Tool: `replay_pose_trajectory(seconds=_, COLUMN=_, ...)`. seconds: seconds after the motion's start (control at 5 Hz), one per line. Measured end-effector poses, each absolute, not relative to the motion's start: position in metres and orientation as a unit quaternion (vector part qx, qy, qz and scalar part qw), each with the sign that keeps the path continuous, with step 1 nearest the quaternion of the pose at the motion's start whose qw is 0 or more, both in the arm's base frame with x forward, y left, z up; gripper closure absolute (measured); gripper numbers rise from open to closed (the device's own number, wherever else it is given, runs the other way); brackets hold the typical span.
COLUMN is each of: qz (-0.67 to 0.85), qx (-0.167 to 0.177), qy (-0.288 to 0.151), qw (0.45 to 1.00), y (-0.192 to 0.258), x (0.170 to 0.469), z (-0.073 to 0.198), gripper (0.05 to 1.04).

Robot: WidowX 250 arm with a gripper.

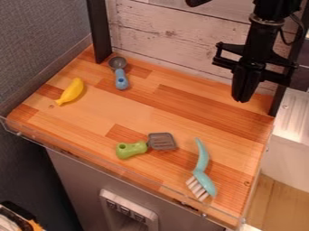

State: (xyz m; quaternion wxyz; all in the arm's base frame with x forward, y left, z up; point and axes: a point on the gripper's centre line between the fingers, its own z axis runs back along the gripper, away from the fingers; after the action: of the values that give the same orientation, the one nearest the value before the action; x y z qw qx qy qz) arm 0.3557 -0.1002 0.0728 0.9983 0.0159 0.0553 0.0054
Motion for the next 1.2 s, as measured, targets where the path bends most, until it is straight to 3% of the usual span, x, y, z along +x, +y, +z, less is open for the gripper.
replay_pose_trajectory(seconds=0.4, qz=0.152, qx=0.012, qy=0.062, qw=0.986, y=-0.039, x=0.366, z=0.074, gripper=1.018)
replay_pose_trajectory(seconds=0.8, qz=0.372, qx=0.008, qy=0.088, qw=0.924, y=0.046, x=0.352, z=0.066, gripper=0.994)
replay_pose_trajectory(seconds=1.0, qz=0.478, qx=0.001, qy=0.085, qw=0.874, y=0.075, x=0.344, z=0.072, gripper=0.837)
replay_pose_trajectory(seconds=1.2, qz=0.536, qx=-0.007, qy=0.082, qw=0.840, y=0.097, x=0.344, z=0.082, gripper=0.578)
